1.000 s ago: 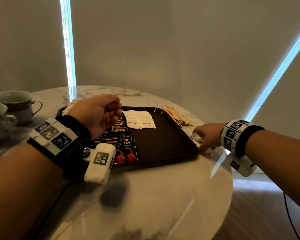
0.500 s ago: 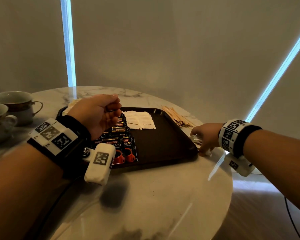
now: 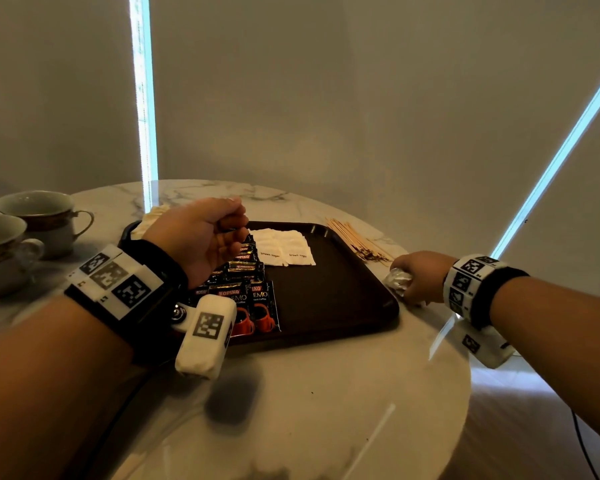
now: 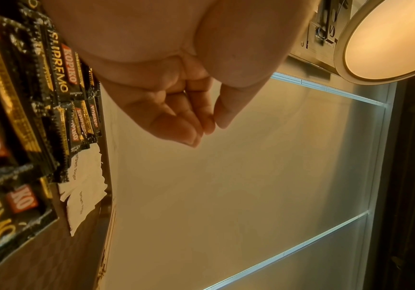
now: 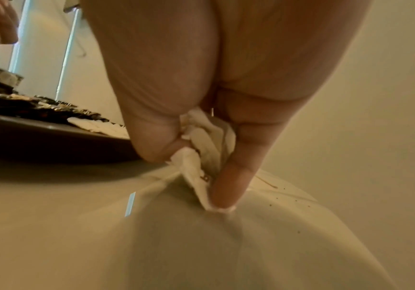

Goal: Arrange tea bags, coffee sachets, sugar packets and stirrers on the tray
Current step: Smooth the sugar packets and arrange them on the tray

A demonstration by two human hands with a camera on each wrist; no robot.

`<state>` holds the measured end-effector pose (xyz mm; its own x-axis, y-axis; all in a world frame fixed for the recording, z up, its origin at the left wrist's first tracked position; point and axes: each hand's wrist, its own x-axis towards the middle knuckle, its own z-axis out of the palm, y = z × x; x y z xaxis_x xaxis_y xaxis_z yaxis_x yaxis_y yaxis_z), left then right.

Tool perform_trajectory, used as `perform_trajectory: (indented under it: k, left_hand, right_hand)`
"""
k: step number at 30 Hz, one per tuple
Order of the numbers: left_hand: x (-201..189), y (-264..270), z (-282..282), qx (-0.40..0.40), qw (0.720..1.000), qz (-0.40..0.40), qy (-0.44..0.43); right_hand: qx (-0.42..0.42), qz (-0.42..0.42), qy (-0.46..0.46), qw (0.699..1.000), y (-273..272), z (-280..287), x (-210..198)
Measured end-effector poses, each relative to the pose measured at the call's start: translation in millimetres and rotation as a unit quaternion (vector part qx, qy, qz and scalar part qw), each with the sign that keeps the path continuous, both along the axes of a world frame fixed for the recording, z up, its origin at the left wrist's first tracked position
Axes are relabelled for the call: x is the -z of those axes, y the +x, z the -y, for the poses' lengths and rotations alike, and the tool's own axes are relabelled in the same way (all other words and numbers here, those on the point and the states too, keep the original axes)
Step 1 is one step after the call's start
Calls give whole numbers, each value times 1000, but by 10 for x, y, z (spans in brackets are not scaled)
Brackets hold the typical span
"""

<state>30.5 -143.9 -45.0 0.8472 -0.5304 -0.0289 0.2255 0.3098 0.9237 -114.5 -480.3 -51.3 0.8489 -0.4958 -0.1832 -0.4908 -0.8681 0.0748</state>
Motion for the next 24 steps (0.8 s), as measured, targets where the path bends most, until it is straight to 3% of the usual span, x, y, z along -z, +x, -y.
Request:
perform_trajectory:
  k: [4, 8, 14, 19, 24]
  left_hand:
    - [-4, -29, -1, 7, 1000, -6, 3]
    - [-21, -95, 3, 55, 998, -23, 18]
    - [-45, -227, 33, 153, 984, -73, 60]
    - [-98, -286, 33, 154, 983, -88, -49]
    - [-118, -202, 27, 96, 983, -99, -123]
  right_hand:
    - [9, 44, 16, 999, -21, -23, -128]
    - [-33, 122, 13, 992, 61, -249, -398]
    - [-188, 308, 82, 929, 423, -1269, -593]
    - [-329, 325, 175, 869, 718, -1981, -401]
    - [-323, 317, 215, 865, 754, -2087, -386]
